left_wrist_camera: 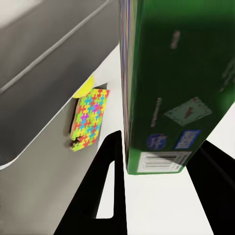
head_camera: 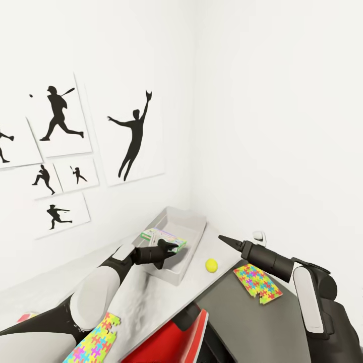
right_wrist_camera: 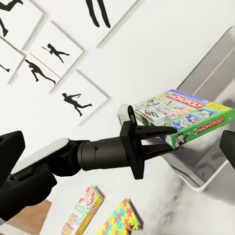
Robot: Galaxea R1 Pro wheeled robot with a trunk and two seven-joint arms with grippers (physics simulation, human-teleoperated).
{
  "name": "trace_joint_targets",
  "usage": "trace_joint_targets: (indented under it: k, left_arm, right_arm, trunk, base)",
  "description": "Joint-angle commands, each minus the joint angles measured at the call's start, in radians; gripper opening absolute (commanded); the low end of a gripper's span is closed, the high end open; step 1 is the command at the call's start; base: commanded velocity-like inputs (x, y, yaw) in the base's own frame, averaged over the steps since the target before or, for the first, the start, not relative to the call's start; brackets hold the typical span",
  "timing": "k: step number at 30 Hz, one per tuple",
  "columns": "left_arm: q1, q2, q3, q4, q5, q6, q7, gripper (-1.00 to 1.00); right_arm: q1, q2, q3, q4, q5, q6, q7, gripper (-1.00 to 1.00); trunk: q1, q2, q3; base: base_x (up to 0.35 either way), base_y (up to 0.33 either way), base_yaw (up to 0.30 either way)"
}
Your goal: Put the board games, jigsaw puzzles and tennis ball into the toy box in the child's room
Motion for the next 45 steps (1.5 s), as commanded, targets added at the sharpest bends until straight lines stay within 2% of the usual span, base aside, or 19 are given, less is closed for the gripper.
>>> trace_joint_targets:
  k: [1, 9, 21, 45]
  left_arm:
    - [-0.001, 0.0, 0.007, -0.001, -0.009, 0.005, -0.005, -1.0]
    - [-0.001, 0.001, 0.007, -0.002, -0.008, 0.013, -0.004, -1.0]
    - [-0.001, 0.005, 0.006, -0.002, -0.009, 0.022, -0.003, -1.0]
    - [-0.001, 0.003, 0.006, -0.002, -0.009, 0.022, -0.003, -1.0]
  right_arm:
    - [-0.001, 0.0, -0.002, 0.0, 0.005, 0.004, 0.007, 1.0]
    - [-0.001, 0.0, -0.003, 0.0, 0.005, 0.004, 0.007, 1.0]
    - [-0.001, 0.0, -0.003, 0.0, 0.005, 0.004, 0.007, 1.0]
    - [-0.001, 0.0, 0.003, 0.001, 0.005, 0.004, 0.007, 1.0]
  trunk:
    - [0.001, -0.003, -0.004]
    - [0.001, -0.003, -0.016]
    - [0.001, -0.003, -0.02]
    - [0.001, -0.003, -0.058]
  base:
    - [0.0, 0.0, 0.0]
    - [0.0, 0.0, 0.0]
    - [0.0, 0.0, 0.0]
    - [0.0, 0.0, 0.0]
